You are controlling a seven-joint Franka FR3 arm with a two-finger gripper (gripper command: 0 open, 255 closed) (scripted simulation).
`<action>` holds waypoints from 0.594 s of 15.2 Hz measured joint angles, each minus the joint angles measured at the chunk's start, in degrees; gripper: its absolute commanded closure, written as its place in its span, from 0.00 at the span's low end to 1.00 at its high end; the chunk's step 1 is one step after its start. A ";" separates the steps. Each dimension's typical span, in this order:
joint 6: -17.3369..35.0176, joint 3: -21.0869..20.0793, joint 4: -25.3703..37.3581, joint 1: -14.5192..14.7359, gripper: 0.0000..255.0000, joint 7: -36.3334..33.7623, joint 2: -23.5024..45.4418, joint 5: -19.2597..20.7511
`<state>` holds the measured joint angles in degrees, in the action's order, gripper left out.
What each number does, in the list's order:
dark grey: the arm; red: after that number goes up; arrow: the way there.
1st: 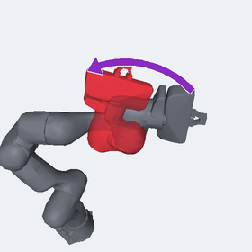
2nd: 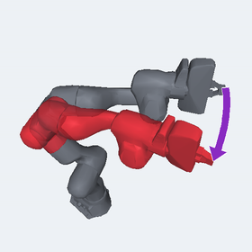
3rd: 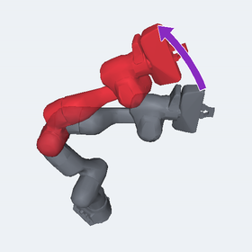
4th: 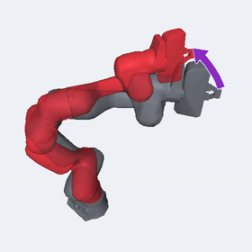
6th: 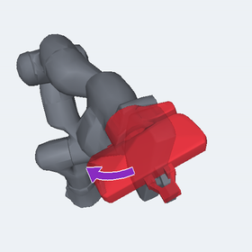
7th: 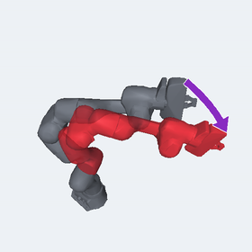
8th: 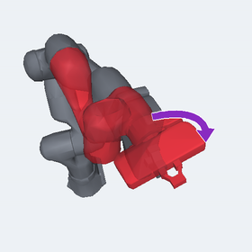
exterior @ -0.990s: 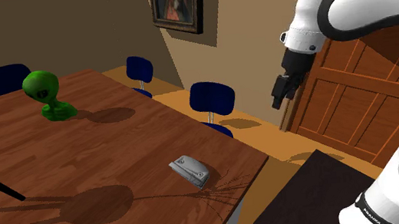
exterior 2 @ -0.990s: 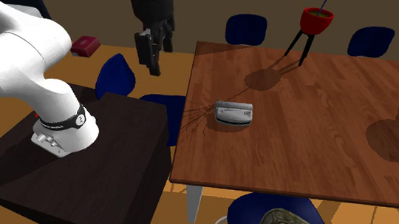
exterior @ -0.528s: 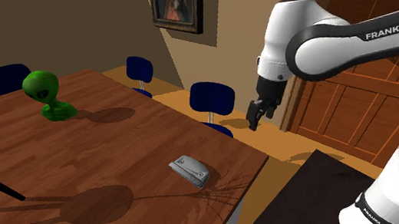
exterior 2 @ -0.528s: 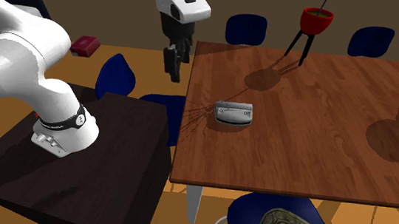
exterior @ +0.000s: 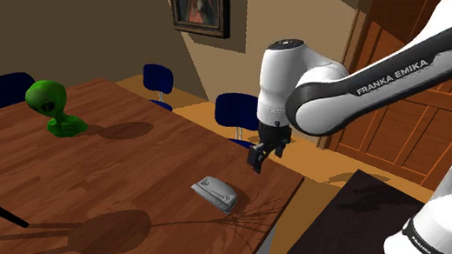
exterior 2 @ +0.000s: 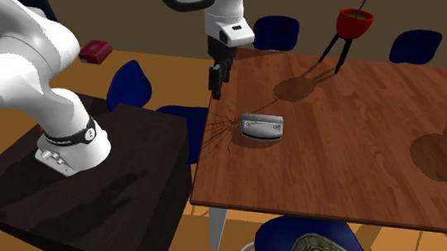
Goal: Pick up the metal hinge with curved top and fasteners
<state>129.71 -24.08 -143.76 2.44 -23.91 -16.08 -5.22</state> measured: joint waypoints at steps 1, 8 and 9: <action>1.13 -1.01 0.92 -0.40 0.00 -1.92 2.31 1.35; 7.66 -6.13 8.69 -0.30 0.00 -20.40 20.89 16.43; 7.83 -5.91 10.29 0.21 0.00 -22.81 23.51 18.88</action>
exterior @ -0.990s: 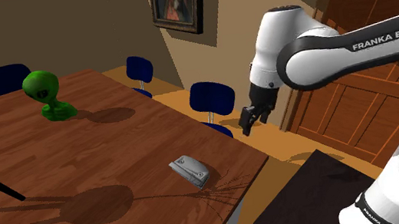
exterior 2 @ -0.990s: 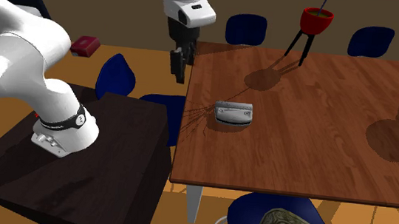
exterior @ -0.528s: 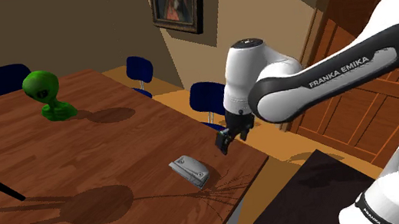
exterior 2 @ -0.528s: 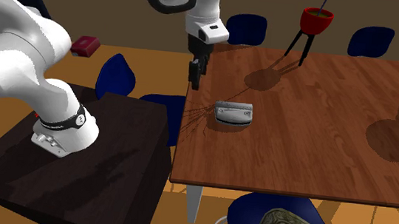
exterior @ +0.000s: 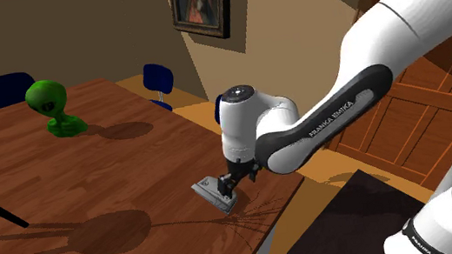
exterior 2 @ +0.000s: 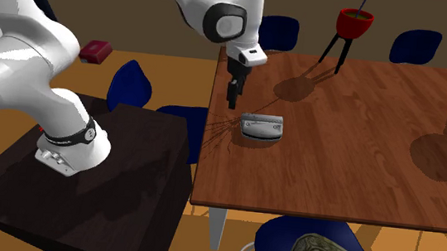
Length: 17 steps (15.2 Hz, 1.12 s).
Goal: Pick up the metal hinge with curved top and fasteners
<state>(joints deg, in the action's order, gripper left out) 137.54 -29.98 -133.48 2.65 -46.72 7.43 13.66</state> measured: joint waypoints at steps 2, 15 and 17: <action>-0.24 0.68 3.40 1.75 0.00 -4.70 4.89 4.38; 2.92 5.57 10.64 7.77 1.00 -15.07 18.85 15.19; 2.99 5.60 10.63 7.79 1.00 -15.10 18.92 15.25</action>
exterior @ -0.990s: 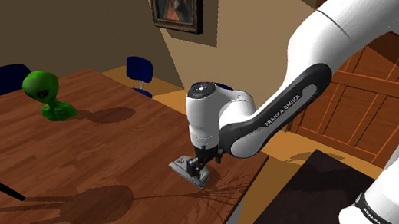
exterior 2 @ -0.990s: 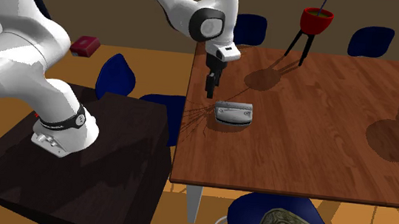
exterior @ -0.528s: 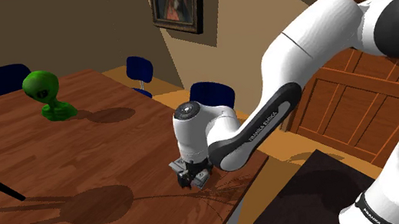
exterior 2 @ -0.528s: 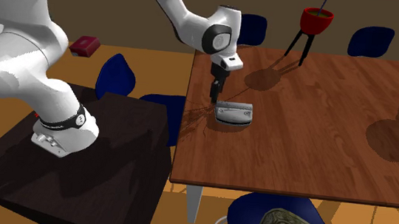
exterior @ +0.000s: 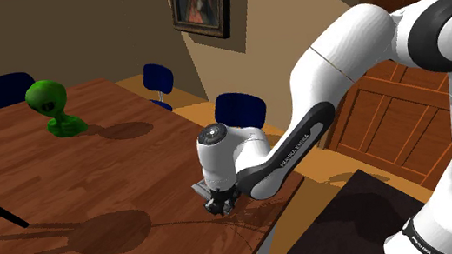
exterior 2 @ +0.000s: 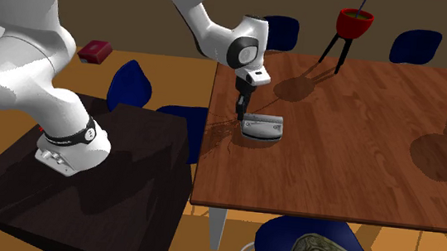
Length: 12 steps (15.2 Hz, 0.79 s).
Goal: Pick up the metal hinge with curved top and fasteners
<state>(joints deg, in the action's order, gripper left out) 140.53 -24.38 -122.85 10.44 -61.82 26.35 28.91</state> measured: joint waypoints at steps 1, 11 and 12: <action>0.00 0.01 0.00 0.00 1.00 -0.01 0.00 0.01; -1.50 -1.00 -0.16 -0.68 1.00 1.16 -1.91 -1.54; -1.94 -1.31 -0.25 -0.91 1.00 1.53 -2.54 -2.04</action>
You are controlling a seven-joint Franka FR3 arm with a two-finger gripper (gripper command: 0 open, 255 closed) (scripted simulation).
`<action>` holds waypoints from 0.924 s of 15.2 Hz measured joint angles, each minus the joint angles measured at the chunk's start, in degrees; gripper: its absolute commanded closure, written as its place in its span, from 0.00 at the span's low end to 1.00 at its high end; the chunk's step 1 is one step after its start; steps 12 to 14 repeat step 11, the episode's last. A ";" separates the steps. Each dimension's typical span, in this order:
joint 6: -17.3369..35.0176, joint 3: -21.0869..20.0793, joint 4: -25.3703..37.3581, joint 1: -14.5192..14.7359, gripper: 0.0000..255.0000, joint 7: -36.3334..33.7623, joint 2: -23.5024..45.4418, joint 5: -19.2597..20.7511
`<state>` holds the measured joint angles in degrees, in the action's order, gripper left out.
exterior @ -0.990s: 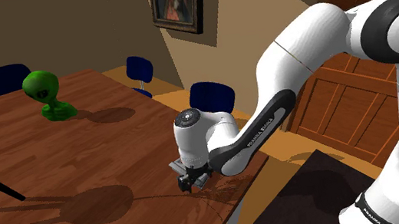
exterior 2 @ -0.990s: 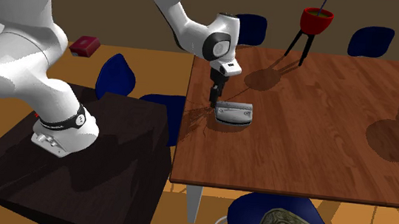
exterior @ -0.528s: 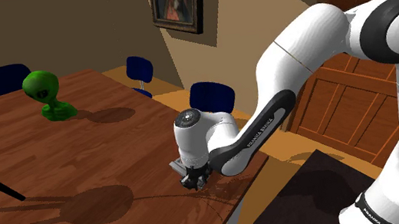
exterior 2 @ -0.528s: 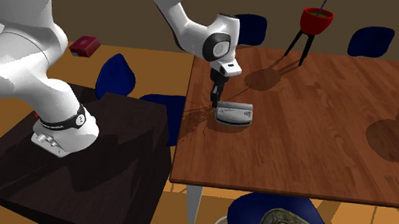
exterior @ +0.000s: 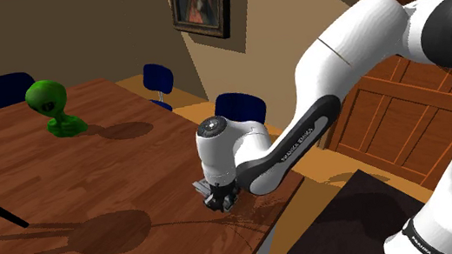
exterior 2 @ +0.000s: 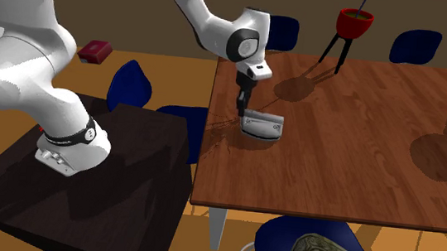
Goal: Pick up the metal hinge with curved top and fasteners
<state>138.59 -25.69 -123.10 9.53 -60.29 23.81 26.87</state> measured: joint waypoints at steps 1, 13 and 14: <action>-0.54 -0.26 0.18 -0.18 1.00 0.41 -0.44 -0.46; -5.81 -2.96 0.34 -2.14 1.00 4.42 -6.59 -5.68; -5.81 -2.96 0.34 -2.14 1.00 4.42 -6.59 -5.68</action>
